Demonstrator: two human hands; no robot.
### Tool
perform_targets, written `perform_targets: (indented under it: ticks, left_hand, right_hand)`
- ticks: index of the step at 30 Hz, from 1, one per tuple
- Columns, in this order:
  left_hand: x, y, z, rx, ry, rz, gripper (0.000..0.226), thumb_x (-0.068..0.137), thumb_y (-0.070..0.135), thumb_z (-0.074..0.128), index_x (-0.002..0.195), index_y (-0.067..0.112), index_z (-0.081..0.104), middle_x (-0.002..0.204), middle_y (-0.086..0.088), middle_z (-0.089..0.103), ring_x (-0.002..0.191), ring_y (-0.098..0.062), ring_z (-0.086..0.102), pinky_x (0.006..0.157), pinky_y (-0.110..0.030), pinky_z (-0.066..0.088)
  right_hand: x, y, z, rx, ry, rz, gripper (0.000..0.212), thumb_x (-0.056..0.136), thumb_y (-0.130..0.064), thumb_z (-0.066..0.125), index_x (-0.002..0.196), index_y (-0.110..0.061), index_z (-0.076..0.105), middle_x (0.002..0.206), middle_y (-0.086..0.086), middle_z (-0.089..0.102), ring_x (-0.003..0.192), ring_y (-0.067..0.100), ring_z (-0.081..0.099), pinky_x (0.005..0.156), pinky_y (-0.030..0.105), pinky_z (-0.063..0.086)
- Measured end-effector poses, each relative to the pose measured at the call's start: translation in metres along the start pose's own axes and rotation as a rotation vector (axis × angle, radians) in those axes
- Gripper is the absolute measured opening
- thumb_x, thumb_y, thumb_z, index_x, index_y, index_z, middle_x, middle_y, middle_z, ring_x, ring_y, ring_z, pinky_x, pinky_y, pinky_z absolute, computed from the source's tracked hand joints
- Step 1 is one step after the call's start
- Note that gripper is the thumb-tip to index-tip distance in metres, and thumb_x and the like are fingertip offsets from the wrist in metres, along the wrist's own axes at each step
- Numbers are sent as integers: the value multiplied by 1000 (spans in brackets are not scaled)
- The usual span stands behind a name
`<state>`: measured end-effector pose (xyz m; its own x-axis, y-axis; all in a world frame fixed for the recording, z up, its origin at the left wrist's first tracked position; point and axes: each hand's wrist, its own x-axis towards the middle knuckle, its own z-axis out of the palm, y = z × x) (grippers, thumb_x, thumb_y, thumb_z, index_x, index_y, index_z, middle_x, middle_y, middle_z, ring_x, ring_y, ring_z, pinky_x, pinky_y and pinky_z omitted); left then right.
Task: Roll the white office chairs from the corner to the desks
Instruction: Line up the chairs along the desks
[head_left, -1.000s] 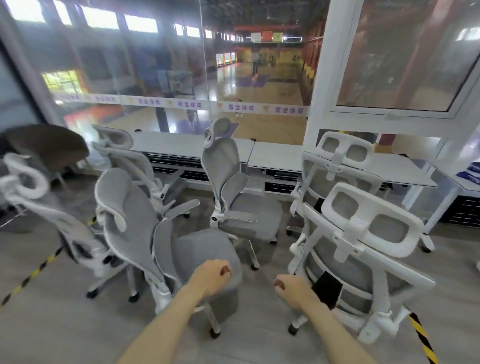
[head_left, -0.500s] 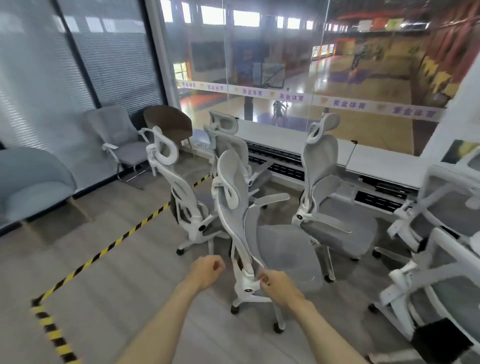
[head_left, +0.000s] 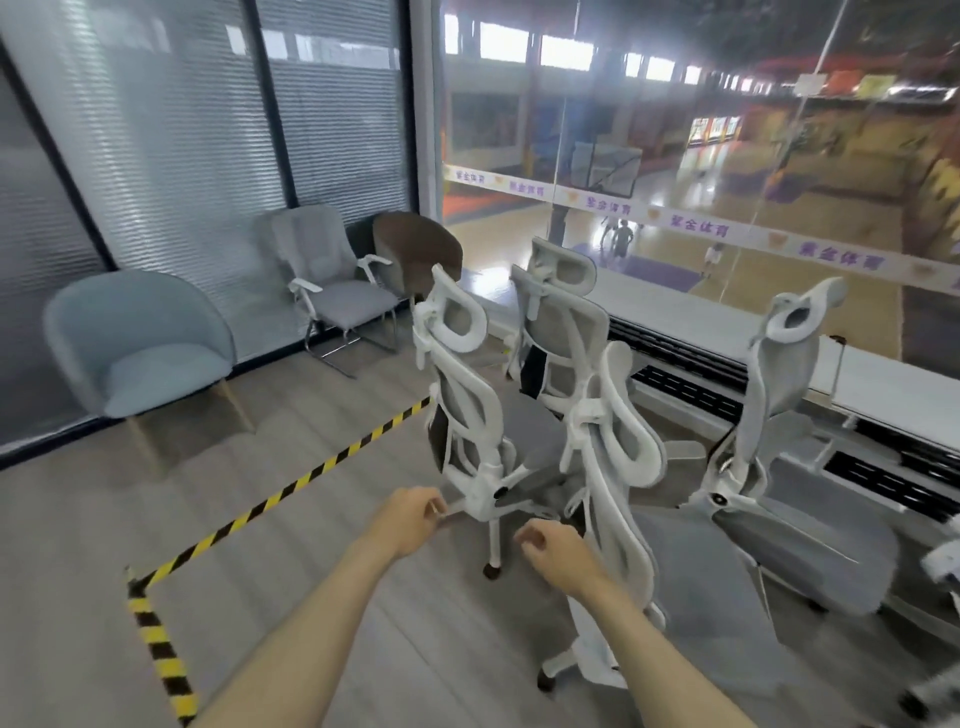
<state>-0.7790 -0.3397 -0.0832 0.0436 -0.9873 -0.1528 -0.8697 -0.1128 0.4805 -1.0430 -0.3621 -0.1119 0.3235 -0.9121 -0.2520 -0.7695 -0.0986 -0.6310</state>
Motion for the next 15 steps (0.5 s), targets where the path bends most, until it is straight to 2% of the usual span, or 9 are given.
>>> perform_targets:
  ticks: [3,7,10,12,15]
  left_hand:
    - [40,-29,-27,-79,17,-12,14,99,25,53,100,32,65,96,10,62,93,-16,63,72,-30,51]
    - [105,-65,-56,-108,11,-18,17,96,28,53,95,41,65,103,10,68,95,-16,64,80,-35,56]
    - [164,-87,-79,-99,29,-12,16,98,27,54,102,32,68,104,7,67,94,-15,64,82,-38,57]
    - [204,-101,-98,-76,26,-7,17,99,23,55,106,26,69,104,5,66,92,-15,62,77,-33,54]
    - [265,-123,-134,-28,-4,-21,17,97,21,56,105,28,70,100,6,64,90,-16,62,76,-31,53]
  right_hand:
    - [55,-28,5,15,9,-24,21,96,-28,52,105,-25,71,106,-7,70,98,12,64,91,37,54]
    - [144,-57,7,38,24,-58,17,95,-28,56,103,-34,70,105,-10,71,98,7,66,87,31,55]
    - [217,-84,4,84,44,-76,17,97,-26,57,106,-29,72,103,-8,71,95,10,66,88,34,56]
    - [267,-105,0,107,54,-96,18,99,-24,57,107,-27,73,100,-9,70,94,12,66,88,34,54]
    - [336,-141,-12,129,42,-123,18,99,-26,56,102,-37,69,97,-15,70,93,9,66,81,29,53]
